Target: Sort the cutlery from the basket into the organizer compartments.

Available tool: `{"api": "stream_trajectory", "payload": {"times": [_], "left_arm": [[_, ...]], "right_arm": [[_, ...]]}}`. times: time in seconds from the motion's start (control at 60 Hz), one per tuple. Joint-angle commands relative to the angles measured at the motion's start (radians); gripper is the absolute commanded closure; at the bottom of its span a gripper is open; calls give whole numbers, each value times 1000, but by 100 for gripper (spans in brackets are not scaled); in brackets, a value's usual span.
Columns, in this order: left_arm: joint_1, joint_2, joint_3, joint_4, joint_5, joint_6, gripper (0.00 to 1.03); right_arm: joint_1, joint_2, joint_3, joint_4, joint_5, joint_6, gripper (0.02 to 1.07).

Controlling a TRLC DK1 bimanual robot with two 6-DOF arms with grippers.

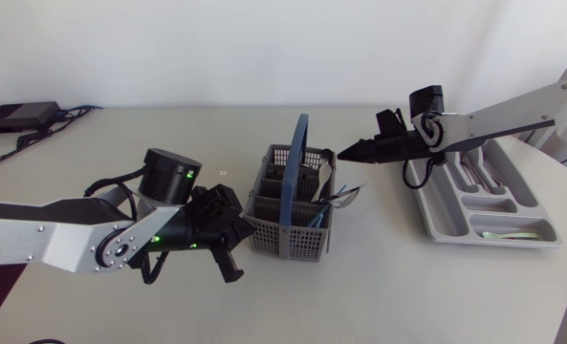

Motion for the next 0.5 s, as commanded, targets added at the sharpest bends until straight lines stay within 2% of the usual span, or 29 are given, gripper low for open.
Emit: {"api": "stream_trajectory", "payload": {"times": [0.0, 0.25, 0.483], "left_arm": [[21, 17, -13, 28, -13, 21, 100], [70, 27, -13, 62, -24, 21, 100], [145, 44, -11, 111, -24, 21, 100]], "right_arm": [[14, 40, 26, 31, 4, 56, 99], [48, 62, 67, 38, 3, 81, 99], [74, -39, -60, 15, -20, 22, 99]]}}
